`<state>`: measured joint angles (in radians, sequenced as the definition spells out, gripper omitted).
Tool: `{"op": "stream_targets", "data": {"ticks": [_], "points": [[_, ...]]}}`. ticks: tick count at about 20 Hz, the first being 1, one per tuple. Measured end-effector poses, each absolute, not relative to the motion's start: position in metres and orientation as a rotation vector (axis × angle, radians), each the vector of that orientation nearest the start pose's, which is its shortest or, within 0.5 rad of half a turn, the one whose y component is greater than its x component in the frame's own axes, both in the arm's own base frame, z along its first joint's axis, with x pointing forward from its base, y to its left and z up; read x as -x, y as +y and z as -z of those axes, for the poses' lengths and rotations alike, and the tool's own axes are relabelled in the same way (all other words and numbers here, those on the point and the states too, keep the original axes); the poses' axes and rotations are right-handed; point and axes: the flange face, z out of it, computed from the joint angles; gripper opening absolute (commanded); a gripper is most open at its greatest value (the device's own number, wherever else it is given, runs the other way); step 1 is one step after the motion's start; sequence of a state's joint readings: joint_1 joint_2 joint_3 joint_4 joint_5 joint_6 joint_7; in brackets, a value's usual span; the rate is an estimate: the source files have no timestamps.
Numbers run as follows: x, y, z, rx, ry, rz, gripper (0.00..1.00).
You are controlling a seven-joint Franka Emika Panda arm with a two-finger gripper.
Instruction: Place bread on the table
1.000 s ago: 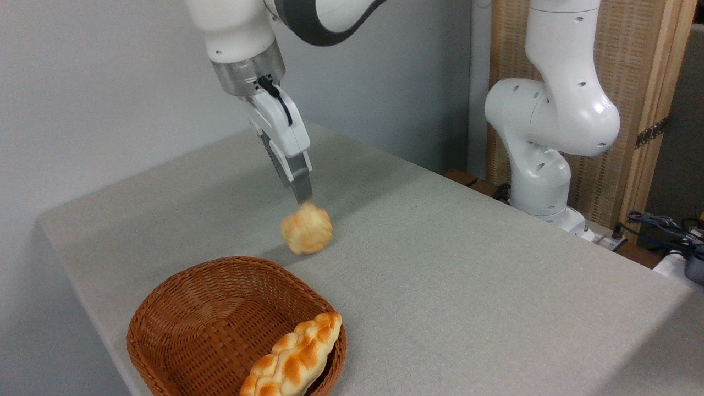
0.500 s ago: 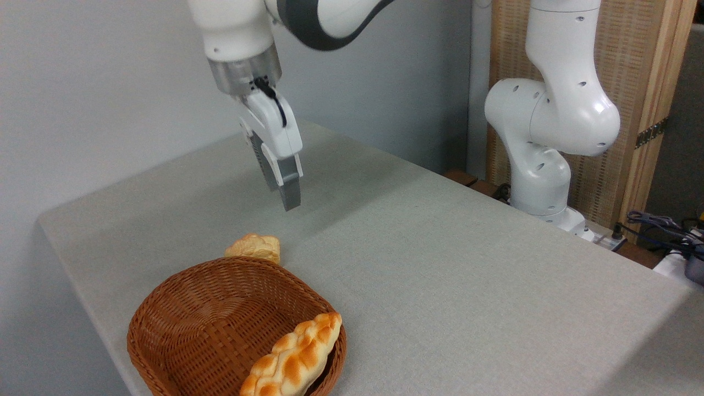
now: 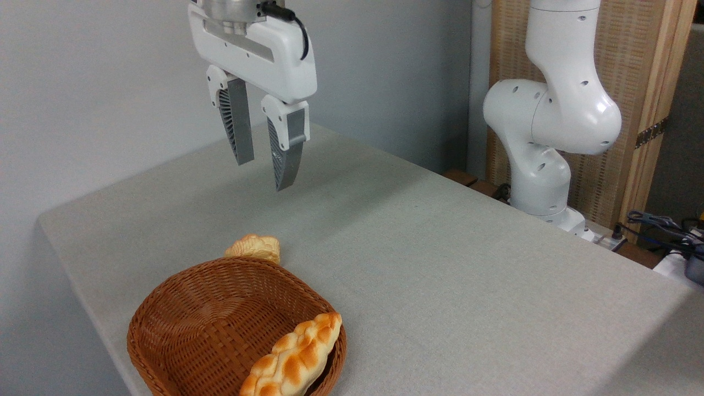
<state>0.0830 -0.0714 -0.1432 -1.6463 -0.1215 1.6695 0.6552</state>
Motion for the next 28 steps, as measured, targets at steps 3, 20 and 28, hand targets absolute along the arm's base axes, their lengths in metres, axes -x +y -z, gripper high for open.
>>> {"op": "stream_targets", "data": {"ticks": [3,20,28], "points": [[-0.547,-0.037,-0.638,3.019,1.092,0.196,1.0],[-0.558,-0.049,-0.623,2.942,1.144,0.074,1.0],[-0.558,-0.043,-0.623,2.94,1.143,0.072,1.0]]}}
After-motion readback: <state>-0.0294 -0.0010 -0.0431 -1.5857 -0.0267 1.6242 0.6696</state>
